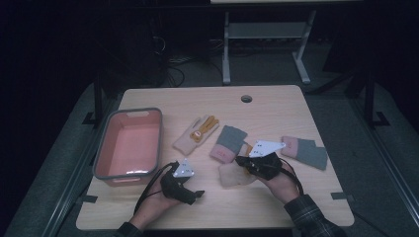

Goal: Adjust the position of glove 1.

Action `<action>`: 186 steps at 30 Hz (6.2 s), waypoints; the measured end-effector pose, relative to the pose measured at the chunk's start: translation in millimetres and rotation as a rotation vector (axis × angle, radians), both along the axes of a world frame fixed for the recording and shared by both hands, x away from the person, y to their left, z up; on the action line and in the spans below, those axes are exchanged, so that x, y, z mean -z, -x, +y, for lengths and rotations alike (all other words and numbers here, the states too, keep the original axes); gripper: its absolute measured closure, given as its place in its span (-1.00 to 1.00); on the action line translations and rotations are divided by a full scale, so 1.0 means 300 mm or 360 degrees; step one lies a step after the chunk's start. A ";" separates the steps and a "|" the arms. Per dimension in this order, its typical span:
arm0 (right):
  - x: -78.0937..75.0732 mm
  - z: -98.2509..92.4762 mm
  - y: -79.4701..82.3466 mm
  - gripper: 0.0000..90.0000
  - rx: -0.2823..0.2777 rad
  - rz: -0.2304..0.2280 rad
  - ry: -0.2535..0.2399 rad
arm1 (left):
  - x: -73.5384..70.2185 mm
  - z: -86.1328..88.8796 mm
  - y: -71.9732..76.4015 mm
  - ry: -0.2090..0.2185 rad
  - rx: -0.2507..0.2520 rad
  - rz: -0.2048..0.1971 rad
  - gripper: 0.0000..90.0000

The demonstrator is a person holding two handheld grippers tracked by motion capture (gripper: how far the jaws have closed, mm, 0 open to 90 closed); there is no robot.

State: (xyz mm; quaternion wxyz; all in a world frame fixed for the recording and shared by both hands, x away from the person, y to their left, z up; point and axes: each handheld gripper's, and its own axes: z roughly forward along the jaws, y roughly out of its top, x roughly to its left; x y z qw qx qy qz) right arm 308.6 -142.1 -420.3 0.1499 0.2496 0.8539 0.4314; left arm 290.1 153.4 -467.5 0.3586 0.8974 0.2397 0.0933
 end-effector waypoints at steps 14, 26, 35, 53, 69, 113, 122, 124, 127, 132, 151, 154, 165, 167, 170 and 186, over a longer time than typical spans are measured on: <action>-0.011 0.006 0.010 0.94 -0.0048 -0.0040 -0.0028 | -0.048 -0.159 -0.085 0.0262 0.0146 0.0015 -0.57; -0.017 0.005 0.018 0.93 -0.0059 -0.0043 -0.0038 | -0.030 -0.228 -0.100 0.0226 0.0289 -0.0014 0.22; -0.024 -0.017 0.065 0.93 -0.0067 -0.0033 -0.0059 | -0.083 -0.194 -0.070 0.0201 0.0296 -0.0166 0.67; -0.011 -0.134 0.003 0.45 0.0121 0.0125 -0.0086 | -0.066 -0.182 -0.002 0.0074 0.0391 -0.0217 0.69; 0.117 -0.122 -0.185 0.49 0.0336 0.0439 0.0029 | -0.063 -0.184 -0.003 0.0075 0.0388 -0.0214 0.69; 0.073 -0.217 0.104 0.91 0.0069 0.0270 -0.0038 | -0.059 -0.054 0.061 0.0074 0.0273 -0.0126 -0.23; 0.059 -0.268 0.109 0.68 0.0151 0.0264 -0.0066 | -0.080 -0.002 0.064 0.0172 0.0258 -0.0041 -0.46; 0.045 -0.286 0.114 0.69 0.0184 0.0255 -0.0119 | -0.085 0.000 0.061 0.0197 0.0246 -0.0031 -0.44; 0.031 -0.299 0.130 0.85 0.0156 0.0287 -0.0157 | -0.091 0.003 0.054 0.0236 0.0254 -0.0010 -0.15; 0.048 -0.282 0.168 0.94 0.0071 0.0347 -0.0086 | -0.092 -0.007 0.046 0.0257 0.0255 0.0040 0.34; 0.139 -0.199 0.173 1.00 -0.0053 0.0476 0.0181 | -0.036 -0.127 0.060 0.0082 0.0389 0.0109 0.62; 0.138 -0.184 0.120 1.00 0.0006 0.0439 0.0208 | -0.035 -0.123 0.063 0.0087 0.0384 0.0106 0.62; 0.144 -0.122 -0.023 1.00 0.0112 0.0344 0.0221 | -0.033 -0.126 0.071 0.0104 0.0385 0.0100 0.70; 0.146 -0.115 -0.039 1.00 0.0111 0.0347 0.0207 | -0.034 -0.124 0.071 0.0109 0.0377 0.0106 0.74; 0.143 -0.116 -0.037 0.99 0.0105 0.0339 0.0206 | -0.037 -0.119 0.066 0.0127 0.0365 0.0124 0.75; 0.132 -0.282 0.017 -0.10 0.0341 0.0270 0.0073 | -0.070 -0.068 0.008 0.0119 0.0141 0.0091 0.03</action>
